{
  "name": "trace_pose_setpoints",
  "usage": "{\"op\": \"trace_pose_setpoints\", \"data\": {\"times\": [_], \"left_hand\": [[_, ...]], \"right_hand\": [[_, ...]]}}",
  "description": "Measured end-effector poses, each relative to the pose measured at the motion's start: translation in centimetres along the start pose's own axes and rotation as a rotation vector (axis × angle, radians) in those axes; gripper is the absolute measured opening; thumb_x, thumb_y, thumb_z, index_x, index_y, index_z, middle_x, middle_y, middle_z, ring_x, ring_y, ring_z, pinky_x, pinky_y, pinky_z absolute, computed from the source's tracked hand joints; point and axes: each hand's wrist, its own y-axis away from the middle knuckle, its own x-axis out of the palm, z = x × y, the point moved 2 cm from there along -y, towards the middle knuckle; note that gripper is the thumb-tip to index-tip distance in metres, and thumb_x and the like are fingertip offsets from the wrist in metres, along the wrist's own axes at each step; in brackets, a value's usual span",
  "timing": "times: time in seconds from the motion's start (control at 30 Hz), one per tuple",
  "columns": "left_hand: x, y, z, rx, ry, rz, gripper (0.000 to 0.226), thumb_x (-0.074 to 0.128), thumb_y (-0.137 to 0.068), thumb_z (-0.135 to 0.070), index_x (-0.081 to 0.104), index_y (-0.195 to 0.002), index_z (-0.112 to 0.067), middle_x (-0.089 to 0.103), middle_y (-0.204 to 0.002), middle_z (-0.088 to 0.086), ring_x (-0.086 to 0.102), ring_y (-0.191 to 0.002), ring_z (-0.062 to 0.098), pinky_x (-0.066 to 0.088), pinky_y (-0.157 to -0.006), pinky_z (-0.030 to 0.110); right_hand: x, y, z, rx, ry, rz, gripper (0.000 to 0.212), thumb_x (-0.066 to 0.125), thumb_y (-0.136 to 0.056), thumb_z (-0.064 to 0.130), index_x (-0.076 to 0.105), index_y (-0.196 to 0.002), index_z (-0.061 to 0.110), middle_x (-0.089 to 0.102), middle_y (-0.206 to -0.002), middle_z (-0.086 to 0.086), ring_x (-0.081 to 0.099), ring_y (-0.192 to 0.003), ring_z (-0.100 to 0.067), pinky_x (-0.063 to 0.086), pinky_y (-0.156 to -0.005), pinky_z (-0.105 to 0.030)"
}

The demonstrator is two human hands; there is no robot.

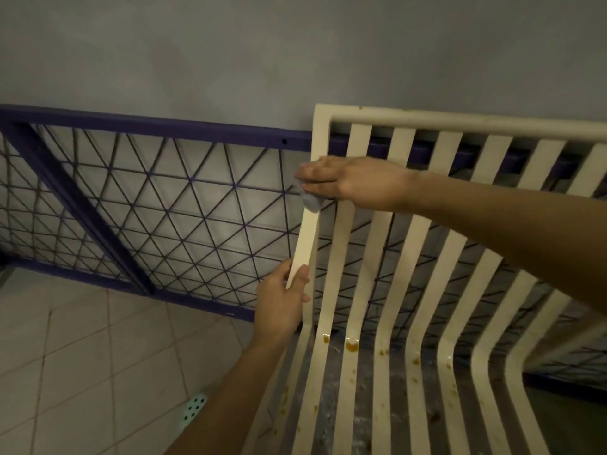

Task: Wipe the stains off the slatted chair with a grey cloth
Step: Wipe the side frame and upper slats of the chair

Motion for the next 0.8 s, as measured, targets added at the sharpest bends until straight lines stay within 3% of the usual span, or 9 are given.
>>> {"op": "trace_pose_setpoints", "data": {"times": [0.13, 0.27, 0.33, 0.43, 0.63, 0.7, 0.8], "left_hand": [[0.7, 0.8, 0.3, 0.005, 0.007, 0.004, 0.018, 0.050, -0.099, -0.029, 0.061, -0.113, -0.028, 0.067, -0.091, -0.002, 0.068, -0.074, 0.016, 0.056, -0.072, 0.028], [2.6, 0.8, 0.0, -0.014, 0.012, 0.028, 0.018, 0.047, -0.100, -0.028, 0.064, -0.107, -0.024, 0.068, -0.089, 0.000, 0.068, -0.072, 0.015, 0.059, -0.073, 0.033], [3.0, 0.8, -0.1, -0.031, 0.031, 0.027, 0.024, 0.045, -0.101, -0.025, 0.066, -0.110, -0.018, 0.069, -0.086, 0.002, 0.069, -0.071, 0.016, 0.059, -0.070, 0.030], [3.0, 0.7, -0.9, -0.045, 0.077, 0.000, 0.026, 0.042, -0.102, -0.023, 0.065, -0.115, -0.023, 0.070, -0.091, 0.000, 0.069, -0.071, 0.014, 0.058, -0.068, 0.025], [1.6, -0.8, -1.0, -0.171, 0.236, -0.027, 0.027, 0.047, -0.098, -0.017, 0.075, -0.097, -0.018, 0.074, -0.082, 0.003, 0.070, -0.078, 0.023, 0.057, -0.081, 0.046], [1.2, -0.6, -0.4, -0.234, 0.306, -0.016, 0.026, 0.050, -0.096, -0.014, 0.076, -0.096, -0.016, 0.076, -0.088, 0.003, 0.070, -0.084, 0.022, 0.056, -0.086, 0.043], [0.4, 0.6, -0.2, -0.377, 0.467, 0.010, 0.021, 0.053, -0.094, -0.008, 0.074, -0.097, -0.007, 0.074, -0.094, 0.012, 0.068, -0.081, 0.022, 0.054, -0.081, 0.036]], "right_hand": [[-2.6, 0.0, -2.1, -0.001, 0.096, -0.010, 0.072, 0.057, -0.082, -0.013, 0.039, -0.146, 0.014, 0.025, -0.159, -0.007, 0.020, -0.147, -0.026, 0.014, -0.121, -0.041], [-3.2, 1.7, -3.2, 0.148, 0.100, 0.000, 0.067, 0.046, -0.087, -0.010, 0.032, -0.149, 0.012, 0.018, -0.161, -0.009, 0.014, -0.149, -0.026, 0.010, -0.122, -0.039], [-1.8, 2.4, -1.8, 0.250, 0.071, -0.043, 0.067, 0.045, -0.090, -0.009, 0.026, -0.151, 0.010, 0.013, -0.162, -0.009, 0.009, -0.149, -0.027, 0.006, -0.122, -0.039], [0.8, 2.5, 1.0, 0.279, 0.024, -0.123, 0.068, 0.049, -0.086, -0.012, 0.030, -0.149, 0.005, 0.018, -0.159, -0.014, 0.010, -0.148, -0.030, 0.004, -0.119, -0.039], [4.0, 2.8, 7.5, 0.311, -0.212, -0.167, 0.077, 0.049, -0.075, -0.021, 0.033, -0.147, 0.000, 0.023, -0.157, -0.018, 0.007, -0.146, -0.030, -0.001, -0.117, -0.042], [4.7, 3.2, 9.5, 0.358, -0.315, -0.160, 0.079, 0.048, -0.074, -0.022, 0.031, -0.148, 0.001, 0.020, -0.158, -0.016, 0.002, -0.146, -0.027, -0.004, -0.117, -0.039], [5.3, 3.5, 11.9, 0.418, -0.397, -0.168, 0.079, 0.050, -0.075, -0.022, 0.032, -0.148, 0.002, 0.021, -0.158, -0.015, 0.003, -0.147, -0.027, -0.004, -0.117, -0.039]]}}
